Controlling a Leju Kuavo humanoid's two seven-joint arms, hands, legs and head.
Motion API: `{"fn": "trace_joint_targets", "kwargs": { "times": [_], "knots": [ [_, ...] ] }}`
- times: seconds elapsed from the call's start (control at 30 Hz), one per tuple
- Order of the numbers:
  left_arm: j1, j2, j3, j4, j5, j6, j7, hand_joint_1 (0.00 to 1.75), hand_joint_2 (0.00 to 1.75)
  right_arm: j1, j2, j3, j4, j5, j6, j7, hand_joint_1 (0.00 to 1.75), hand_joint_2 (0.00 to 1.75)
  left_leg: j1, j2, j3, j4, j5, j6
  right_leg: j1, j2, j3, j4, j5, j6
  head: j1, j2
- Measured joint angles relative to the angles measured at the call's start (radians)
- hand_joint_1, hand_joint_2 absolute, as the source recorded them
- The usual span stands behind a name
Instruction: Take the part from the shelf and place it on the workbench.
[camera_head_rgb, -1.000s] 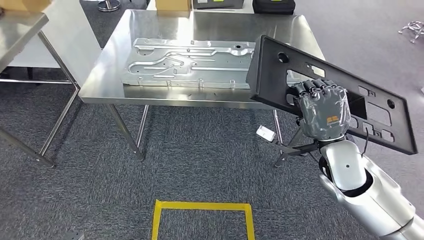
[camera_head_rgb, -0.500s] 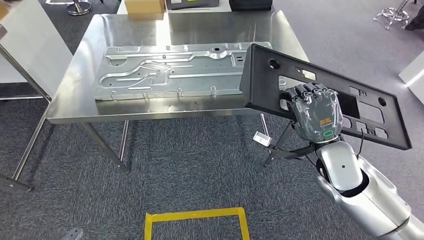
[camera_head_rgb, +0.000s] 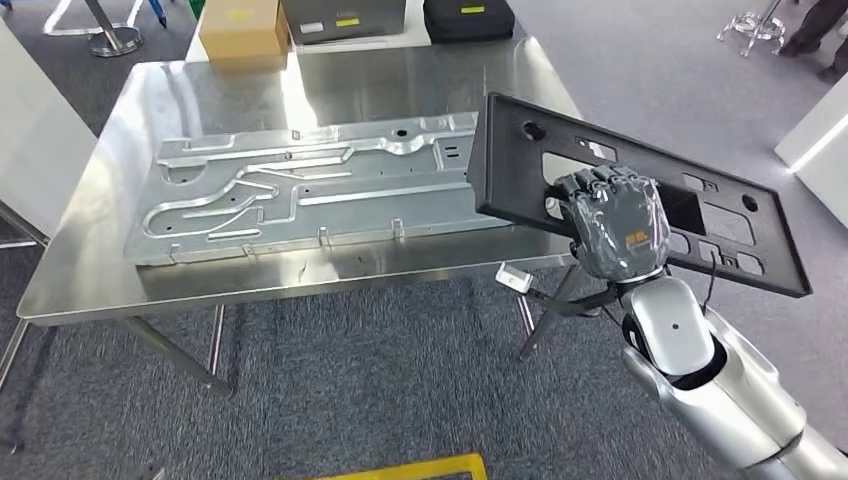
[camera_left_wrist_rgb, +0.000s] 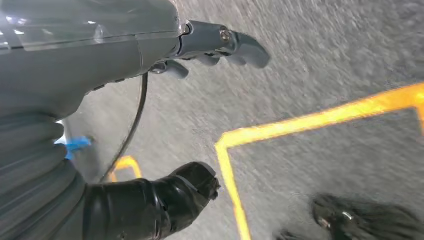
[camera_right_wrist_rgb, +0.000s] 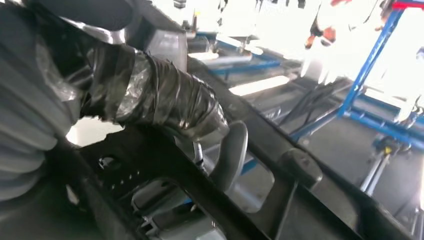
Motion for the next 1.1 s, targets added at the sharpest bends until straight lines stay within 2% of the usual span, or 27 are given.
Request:
{"fn": "trace_joint_targets", "kwargs": {
  "times": [0.07, 0.1, 0.13, 0.17, 0.2, 0.23, 0.27, 0.3, 0.33, 0.4, 0.43, 0.47, 0.53, 0.57, 0.6, 0.63, 0.7, 0.73, 0.77, 0.8, 0.83, 0.9, 0.93, 0.97, 1.03, 1.07, 1.1],
  "knots": [
    [-0.005, 0.0, -0.004, 0.0, 0.003, -0.001, -0.001, 0.0, 1.75, -0.009, 0.003, 0.001, 0.006, -0.017, 0.002, -0.013, 1.75, 1.75, 0.002, 0.001, 0.025, -0.015, -0.012, 0.012, -0.003, -0.011, -0.02, 0.057, 0.023, 0.009, 0.002, 0.0],
    [-0.007, 0.0, -0.007, -0.001, 0.005, -0.001, -0.001, 0.0, 1.75, -0.016, 0.006, 0.003, 0.012, -0.023, 0.006, -0.019, 1.75, 1.75, 0.002, 0.001, 0.043, -0.021, -0.021, 0.016, -0.006, -0.018, -0.05, 0.109, 0.03, 0.015, 0.002, 0.0],
    [-0.007, 0.0, -0.009, -0.001, 0.006, -0.002, 0.0, 0.0, 1.75, -0.02, 0.011, 0.007, 0.019, -0.027, 0.011, -0.023, 1.75, 1.75, 0.003, 0.001, 0.06, -0.026, -0.033, 0.018, -0.01, -0.027, -0.092, 0.17, 0.024, 0.022, 0.003, 0.0],
    [-0.007, 0.001, -0.012, -0.001, 0.006, -0.003, 0.0, 0.0, 1.75, -0.023, 0.017, 0.011, 0.028, -0.03, 0.016, -0.026, 1.75, 1.75, 0.003, 0.002, 0.078, -0.028, -0.047, 0.019, -0.014, -0.032, -0.136, 0.225, 0.001, 0.029, 0.003, 0.0],
    [-0.008, 0.001, -0.015, -0.001, 0.007, -0.004, 0.001, 0.0, 1.75, -0.025, 0.022, 0.016, 0.039, -0.034, 0.021, -0.029, 1.75, 1.75, 0.003, 0.001, 0.096, -0.028, -0.062, 0.018, -0.018, -0.034, -0.177, 0.263, -0.037, 0.034, 0.003, 0.0],
    [-0.008, 0.0, -0.018, -0.001, 0.008, -0.005, 0.001, 0.0, 1.75, -0.026, 0.027, 0.02, 0.048, -0.036, 0.024, -0.03, 1.75, 1.75, 0.003, 0.001, 0.115, -0.028, -0.078, 0.017, -0.023, -0.036, -0.209, 0.278, -0.077, 0.038, 0.003, 0.0],
    [-0.007, 0.0, -0.021, -0.001, 0.008, -0.006, 0.002, 0.0, 1.75, -0.026, 0.031, 0.023, 0.056, -0.038, 0.026, -0.032, 1.75, 1.75, 0.003, 0.0, 0.137, -0.028, -0.095, 0.015, -0.028, -0.038, -0.23, 0.269, -0.102, 0.041, 0.003, 0.0],
    [-0.008, 0.0, -0.023, -0.001, 0.008, -0.006, 0.002, 0.0, 1.75, -0.026, 0.034, 0.026, 0.063, -0.038, 0.027, -0.034, 1.75, 1.75, 0.003, -0.001, 0.161, -0.028, -0.112, 0.013, -0.033, -0.039, -0.242, 0.237, -0.1, 0.043, 0.003, 0.0],
    [-0.008, 0.001, -0.023, -0.001, 0.008, -0.006, 0.002, 0.0, 1.75, -0.026, 0.037, 0.029, 0.068, -0.038, 0.028, -0.035, 1.75, 1.75, 0.003, -0.001, 0.185, -0.028, -0.13, 0.011, -0.036, -0.042, -0.246, 0.186, -0.057, 0.043, 0.003, 0.0],
    [-0.007, 0.001, -0.024, -0.001, 0.008, -0.006, 0.002, 0.0, 1.75, -0.026, 0.043, 0.035, 0.08, -0.038, 0.031, -0.036, 1.75, 1.75, 0.003, -0.001, 0.224, -0.028, -0.166, 0.003, -0.035, -0.049, -0.25, 0.079, 0.102, 0.038, 0.004, 0.0],
    [-0.008, 0.001, -0.024, -0.001, 0.008, -0.006, 0.003, 0.0, 1.75, -0.028, 0.045, 0.037, 0.085, -0.038, 0.032, -0.036, 1.75, 1.75, 0.005, -0.002, 0.235, -0.03, -0.181, -0.004, -0.03, -0.051, -0.249, 0.047, 0.163, 0.032, 0.003, 0.0],
    [-0.009, 0.001, -0.025, -0.001, 0.008, -0.006, 0.004, 0.0, 1.75, -0.03, 0.046, 0.039, 0.089, -0.038, 0.032, -0.036, 1.75, 1.75, 0.007, -0.001, 0.244, -0.03, -0.19, -0.011, -0.024, -0.051, -0.247, 0.031, 0.193, 0.024, 0.003, 0.0],
    [-0.013, -0.001, -0.025, -0.001, 0.008, -0.007, 0.004, 0.0, 1.75, -0.039, 0.049, 0.038, 0.09, -0.039, 0.031, -0.036, 1.75, 1.75, 0.013, 0.001, 0.252, -0.024, -0.194, -0.023, -0.016, -0.045, -0.228, 0.022, 0.18, 0.005, 0.003, 0.0],
    [-0.015, -0.002, -0.026, -0.001, 0.008, -0.007, 0.004, 0.0, 1.75, -0.045, 0.05, 0.037, 0.09, -0.039, 0.031, -0.035, 1.75, 1.75, 0.015, 0.001, 0.247, 0.001, -0.188, -0.026, -0.015, -0.043, -0.214, 0.015, 0.173, -0.005, 0.003, 0.0],
    [-0.016, -0.003, -0.026, -0.001, 0.009, -0.007, 0.004, 0.0, 1.75, -0.051, 0.052, 0.036, 0.091, -0.04, 0.031, -0.036, 1.75, 1.75, 0.017, 0.002, 0.226, 0.043, -0.185, -0.028, -0.014, -0.042, -0.198, 0.011, 0.166, -0.015, 0.003, 0.0],
    [-0.017, -0.003, -0.026, -0.001, 0.01, -0.007, 0.004, 0.0, 1.75, -0.055, 0.054, 0.037, 0.092, -0.041, 0.031, -0.037, 1.75, 1.75, 0.018, 0.002, 0.192, 0.104, -0.189, -0.029, -0.013, -0.043, -0.181, 0.007, 0.156, -0.022, 0.002, 0.0],
    [-0.016, -0.002, -0.026, -0.001, 0.013, -0.007, 0.004, 0.0, 1.75, -0.059, 0.063, 0.04, 0.096, -0.046, 0.032, -0.04, 1.75, 1.75, 0.015, 0.002, 0.099, 0.229, -0.233, -0.03, -0.008, -0.046, -0.151, 0.004, 0.131, -0.032, 0.002, 0.0],
    [-0.015, -0.001, -0.026, -0.001, 0.014, -0.007, 0.004, 0.0, 1.75, -0.059, 0.069, 0.043, 0.099, -0.049, 0.033, -0.042, 1.75, 1.75, 0.012, 0.002, 0.057, 0.264, -0.265, -0.029, -0.006, -0.047, -0.133, 0.004, 0.116, -0.033, 0.002, 0.0],
    [-0.013, -0.001, -0.026, -0.001, 0.017, -0.007, 0.005, 0.0, 1.75, -0.059, 0.076, 0.047, 0.103, -0.052, 0.034, -0.044, 1.75, 1.75, 0.009, 0.002, 0.026, 0.271, -0.288, -0.027, -0.004, -0.049, -0.114, 0.004, 0.1, -0.034, 0.002, 0.0],
    [-0.012, -0.001, -0.026, -0.001, 0.02, -0.007, 0.005, 0.0, 1.75, -0.059, 0.083, 0.051, 0.106, -0.053, 0.035, -0.045, 1.75, 1.75, 0.006, 0.003, 0.009, 0.248, -0.286, -0.022, -0.003, -0.052, -0.093, 0.004, 0.084, -0.034, 0.002, 0.0],
    [-0.011, -0.001, -0.027, -0.001, 0.022, -0.007, 0.006, 0.0, 1.75, -0.06, 0.089, 0.055, 0.11, -0.055, 0.037, -0.047, 1.75, 1.75, 0.001, 0.007, 0.004, 0.2, -0.253, -0.015, -0.002, -0.056, -0.071, 0.004, 0.067, -0.033, 0.002, 0.0],
    [-0.01, 0.001, -0.027, -0.001, 0.026, -0.007, 0.006, 0.0, 1.75, -0.062, 0.102, 0.064, 0.121, -0.055, 0.041, -0.05, 1.75, 1.75, -0.016, 0.032, 0.005, 0.08, -0.112, 0.004, 0.002, -0.068, -0.035, 0.006, 0.032, -0.029, 0.002, 0.0],
    [-0.009, 0.003, -0.027, -0.001, 0.029, -0.007, 0.007, 0.0, 1.75, -0.063, 0.107, 0.069, 0.128, -0.056, 0.045, -0.051, 1.75, 1.75, -0.024, 0.043, 0.005, 0.038, -0.053, 0.012, 0.005, -0.073, -0.025, 0.007, 0.015, -0.024, 0.003, 0.0],
    [-0.009, 0.005, -0.027, -0.001, 0.032, -0.007, 0.007, 0.0, 1.75, -0.065, 0.111, 0.074, 0.134, -0.057, 0.048, -0.053, 1.75, 1.75, -0.028, 0.048, 0.004, 0.014, -0.017, 0.018, 0.007, -0.079, -0.016, 0.008, 0.004, -0.019, 0.002, 0.0],
    [-0.01, 0.005, -0.027, -0.001, 0.038, -0.007, 0.007, 0.0, 1.75, -0.071, 0.118, 0.08, 0.141, -0.061, 0.052, -0.054, 1.75, 1.75, -0.025, 0.034, 0.011, 0.003, -0.014, 0.024, 0.011, -0.086, -0.004, 0.01, -0.007, -0.01, 0.002, 0.0],
    [-0.011, 0.004, -0.027, -0.002, 0.039, -0.008, 0.007, 0.0, 1.75, -0.075, 0.12, 0.082, 0.144, -0.063, 0.053, -0.054, 1.75, 1.75, -0.021, 0.027, 0.02, -0.002, -0.015, 0.027, 0.01, -0.082, -0.003, 0.021, -0.007, -0.006, 0.002, 0.0],
    [-0.012, 0.003, -0.027, -0.002, 0.042, -0.009, 0.006, 0.0, 1.75, -0.081, 0.122, 0.084, 0.147, -0.065, 0.055, -0.055, 1.75, 1.75, -0.018, 0.02, 0.03, -0.007, -0.017, 0.03, 0.007, -0.074, -0.014, 0.047, -0.012, -0.001, 0.003, 0.0]
  ]
}}
